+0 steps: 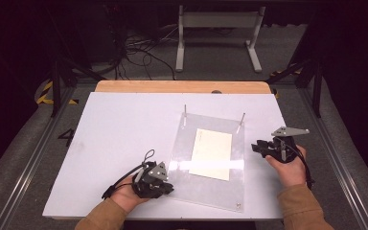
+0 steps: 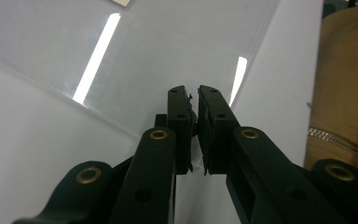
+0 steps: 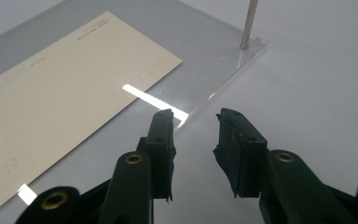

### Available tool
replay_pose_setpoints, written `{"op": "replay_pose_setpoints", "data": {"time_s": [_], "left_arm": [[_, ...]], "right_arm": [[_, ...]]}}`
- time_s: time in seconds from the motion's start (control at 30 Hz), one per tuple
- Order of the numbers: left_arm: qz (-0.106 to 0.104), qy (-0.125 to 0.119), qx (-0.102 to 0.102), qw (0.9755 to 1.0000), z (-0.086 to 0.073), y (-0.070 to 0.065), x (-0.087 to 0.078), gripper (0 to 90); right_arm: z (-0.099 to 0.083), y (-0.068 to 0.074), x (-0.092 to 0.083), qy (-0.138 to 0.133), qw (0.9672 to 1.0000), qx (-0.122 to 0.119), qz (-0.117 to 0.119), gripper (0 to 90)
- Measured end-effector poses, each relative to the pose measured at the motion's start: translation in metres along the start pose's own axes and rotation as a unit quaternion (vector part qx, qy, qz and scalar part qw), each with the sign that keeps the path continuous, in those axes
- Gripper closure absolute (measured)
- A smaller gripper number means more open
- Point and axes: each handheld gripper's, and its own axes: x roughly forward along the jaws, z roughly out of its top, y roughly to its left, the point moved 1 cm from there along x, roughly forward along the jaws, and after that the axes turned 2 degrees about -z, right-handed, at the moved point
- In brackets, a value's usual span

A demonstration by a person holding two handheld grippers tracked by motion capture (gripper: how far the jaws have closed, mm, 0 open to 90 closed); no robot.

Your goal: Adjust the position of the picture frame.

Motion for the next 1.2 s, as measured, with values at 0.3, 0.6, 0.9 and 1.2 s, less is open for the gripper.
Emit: {"op": "replay_pose_setpoints", "data": {"time_s": [0.3, 0.6, 0.9, 1.2], "left_arm": [[-0.024, 0.001, 0.026, 0.9994, 0.010, -0.016, 0.009, 82.8], [0.003, -0.113, -0.046, 0.9925, -0.004, 0.005, -0.023, 71.6], [0.042, -0.150, -0.119, 0.9805, -0.024, 0.027, -0.033, 70.6], [0.053, -0.148, -0.130, 0.9790, -0.027, 0.029, -0.033, 70.6]], "right_arm": [[-0.003, 0.000, 0.009, 0.021, 0.9997, 0.004, 0.010, 70.7], [-0.003, -0.001, 0.026, 0.059, 0.9979, -0.008, -0.023, 89.1], [0.004, 0.001, 0.042, 0.061, 0.9980, -0.014, -0.008, 89.7], [0.014, 0.003, 0.059, 0.046, 0.9987, -0.013, 0.017, 89.8]]}}
